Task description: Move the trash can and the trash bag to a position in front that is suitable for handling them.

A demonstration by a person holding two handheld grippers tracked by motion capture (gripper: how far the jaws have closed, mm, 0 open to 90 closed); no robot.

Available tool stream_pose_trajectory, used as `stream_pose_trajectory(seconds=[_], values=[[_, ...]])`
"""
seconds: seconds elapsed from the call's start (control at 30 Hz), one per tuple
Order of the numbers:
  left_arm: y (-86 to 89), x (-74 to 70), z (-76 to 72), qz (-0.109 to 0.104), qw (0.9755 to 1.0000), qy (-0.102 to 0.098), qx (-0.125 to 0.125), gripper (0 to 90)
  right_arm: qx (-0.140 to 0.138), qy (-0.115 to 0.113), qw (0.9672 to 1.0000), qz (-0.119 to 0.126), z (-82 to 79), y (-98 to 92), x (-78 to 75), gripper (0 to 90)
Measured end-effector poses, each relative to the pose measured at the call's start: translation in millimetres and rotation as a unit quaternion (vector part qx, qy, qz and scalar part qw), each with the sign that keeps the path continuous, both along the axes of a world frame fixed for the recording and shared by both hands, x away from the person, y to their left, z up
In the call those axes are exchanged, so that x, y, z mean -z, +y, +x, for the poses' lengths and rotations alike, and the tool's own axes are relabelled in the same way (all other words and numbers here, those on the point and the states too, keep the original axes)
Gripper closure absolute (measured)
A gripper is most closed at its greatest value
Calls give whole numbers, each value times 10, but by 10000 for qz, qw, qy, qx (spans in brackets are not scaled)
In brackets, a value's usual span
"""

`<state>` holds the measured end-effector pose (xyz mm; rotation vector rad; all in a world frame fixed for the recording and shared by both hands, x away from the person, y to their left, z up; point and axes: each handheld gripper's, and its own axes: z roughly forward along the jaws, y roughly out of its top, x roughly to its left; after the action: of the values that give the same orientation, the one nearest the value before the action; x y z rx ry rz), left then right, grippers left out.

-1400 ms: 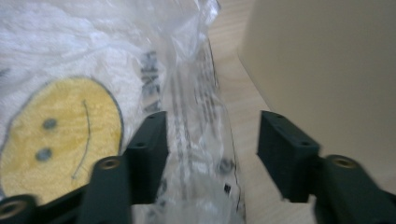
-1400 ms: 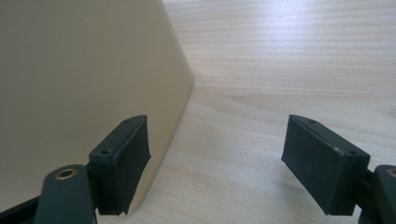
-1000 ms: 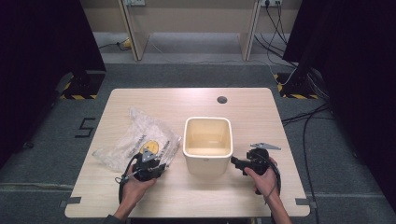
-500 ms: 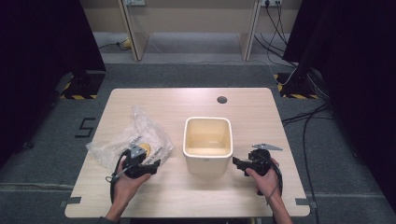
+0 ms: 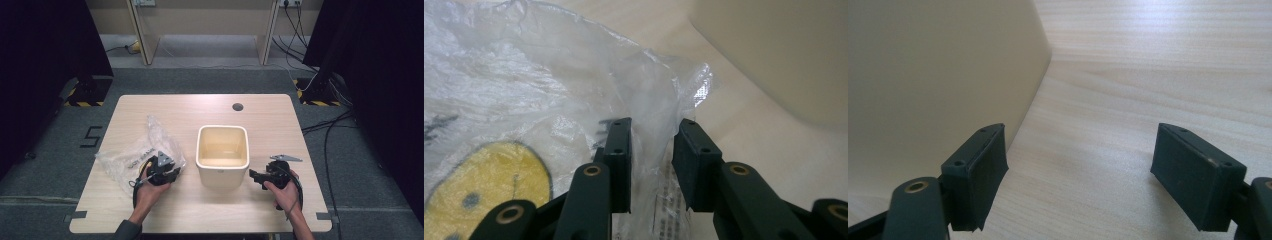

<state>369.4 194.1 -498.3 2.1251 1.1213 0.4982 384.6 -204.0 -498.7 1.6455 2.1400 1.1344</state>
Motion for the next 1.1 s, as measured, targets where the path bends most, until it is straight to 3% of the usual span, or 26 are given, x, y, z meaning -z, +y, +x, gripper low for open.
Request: stream_pose_trajectory(seconds=[0.07, 0.17, 0.23, 0.27, 0.3, 0.33, 0.37, 0.4, 0.43, 0.47, 0.57, 0.63, 0.73, 0.77, 0.83, 0.87, 0.9, 0.93, 1.0, 1.03, 1.07, 1.1], values=[[43, -3, -68, 46, 9999, 78, 145, 675, -13, 6, 10000, -7, -3, 5, 0, 220], [241, -54, -344, 39, 9995, 185, 235, 579, -41, -18, 10000, -28, -5, 18, -6, 220], [295, -82, -393, 8, 9997, 172, 154, 490, -40, -3, 10000, -43, -4, 22, 1, 220], [344, -113, -427, -67, 9999, 139, 34, 490, -40, -3, 10000, -43, -4, 22, 1, 220], [383, -142, -447, -188, 9998, 103, -63, 440, -44, 4, 10000, -56, -2, 25, 5, 219], [424, -193, -450, -470, 9987, 74, -166, 390, -51, 22, 10000, -71, -2, 35, 8, 219], [424, -193, -450, -470, 9987, 74, -166, 359, -51, 22, 10000, -71, -2, 35, 8, 219], [418, -207, -434, -686, 9973, 136, -240, 359, -54, 26, 10000, -65, -2, 40, 8, 219], [411, -223, -406, -891, 9952, 202, -346, 324, -60, 30, 10000, -65, -1, 46, 8, 219], [384, -253, -338, -1263, 9907, 278, -432, 305, -82, 27, 9999, -68, 0, 53, 7, 219], [340, -289, -285, -1386, 9891, 294, -389, 304, -85, 39, 9999, -56, 0, 50, 8, 218], [291, -303, -219, -1429, 9874, 352, -582, 287, -71, 41, 10000, -56, 3, 36, 13, 218], [194, -172, -40, -1113, 9891, 563, -778, 312, -82, 54, 9999, -65, 8, 25, 21, 218], [194, -172, -40, -1113, 9891, 563, -778, 357, -82, 54, 9999, -65, 8, 25, 21, 218], [139, -91, 8, -938, 9916, 571, -684, 402, -85, 38, 9999, -56, 3, 25, 11, 218], [57, -48, 4, -757, 9950, 506, -405, 488, -76, 40, 10000, -49, 4, 20, 12, 218], [2, -36, -16, -692, 9962, 477, -221, 495, -68, 56, 9999, -49, 4, 17, 16, 218], [2, -36, -16, -692, 9962, 477, -221, 499, -68, 56, 9999, -49, 4, 17, 16, 218], [-103, -20, -69, -561, 9972, 417, 284, 497, -64, 84, 9999, -46, 5, 15, 25, 218], [-164, -13, -124, -399, 9961, 353, 699, 507, -71, 86, 9999, -48, 4, 16, 26, 218], [-164, -13, -124, -399, 9961, 353, 699, 512, -77, 85, 9999, -46, 2, 16, 23, 218], [-174, -11, -150, -357, 9951, 338, 863, 512, -77, 85, 9999, -46, 2, 16, 23, 218]])
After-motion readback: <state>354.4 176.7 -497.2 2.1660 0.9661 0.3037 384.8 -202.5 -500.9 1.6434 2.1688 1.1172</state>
